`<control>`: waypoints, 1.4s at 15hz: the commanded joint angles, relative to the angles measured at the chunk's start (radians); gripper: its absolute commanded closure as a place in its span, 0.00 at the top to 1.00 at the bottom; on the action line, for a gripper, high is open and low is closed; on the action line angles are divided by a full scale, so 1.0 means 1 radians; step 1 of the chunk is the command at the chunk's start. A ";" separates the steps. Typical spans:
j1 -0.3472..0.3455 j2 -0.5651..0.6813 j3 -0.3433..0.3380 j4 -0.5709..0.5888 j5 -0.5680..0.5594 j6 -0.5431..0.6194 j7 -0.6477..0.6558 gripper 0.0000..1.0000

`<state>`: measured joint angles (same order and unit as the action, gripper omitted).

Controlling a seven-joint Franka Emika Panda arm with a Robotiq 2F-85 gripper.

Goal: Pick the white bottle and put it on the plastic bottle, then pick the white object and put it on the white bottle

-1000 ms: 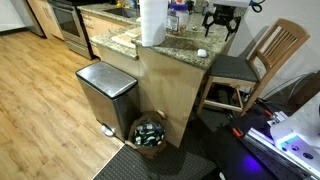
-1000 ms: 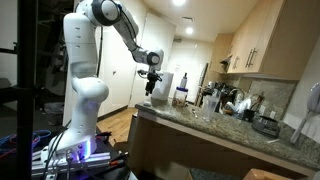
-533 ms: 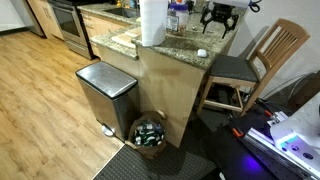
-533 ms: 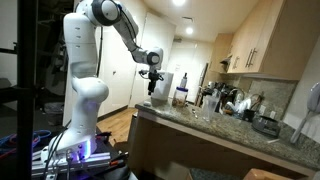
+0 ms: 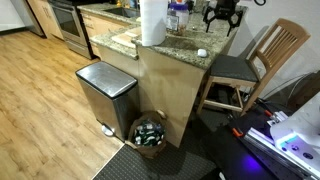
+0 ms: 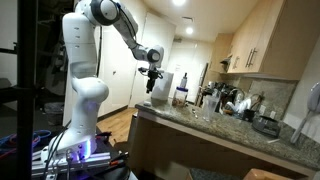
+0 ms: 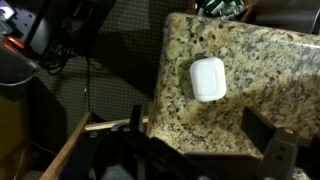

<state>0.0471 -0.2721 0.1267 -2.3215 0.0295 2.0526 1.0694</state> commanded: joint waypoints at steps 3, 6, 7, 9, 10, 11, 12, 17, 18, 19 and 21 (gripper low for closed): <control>-0.007 -0.028 -0.003 0.190 0.008 -0.264 -0.052 1.00; -0.010 -0.043 0.007 0.175 0.003 -0.240 -0.025 1.00; -0.010 -0.043 0.007 0.177 0.003 -0.241 -0.026 1.00; -0.013 -0.037 0.008 0.187 0.012 -0.288 0.004 1.00; 0.014 -0.065 0.048 0.170 0.035 -0.322 0.078 1.00; 0.018 -0.067 0.054 0.172 0.042 -0.343 0.097 1.00; 0.028 -0.067 0.061 0.175 0.069 -0.367 0.105 1.00; 0.058 -0.073 0.104 0.191 0.147 -0.462 0.217 1.00; 0.057 -0.071 0.101 0.180 0.128 -0.428 0.191 1.00; 0.059 -0.073 0.105 0.180 0.128 -0.430 0.198 1.00; 0.060 -0.072 0.105 0.180 0.128 -0.429 0.198 1.00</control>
<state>0.1101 -0.3449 0.2291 -2.1440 0.1567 1.6258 1.2684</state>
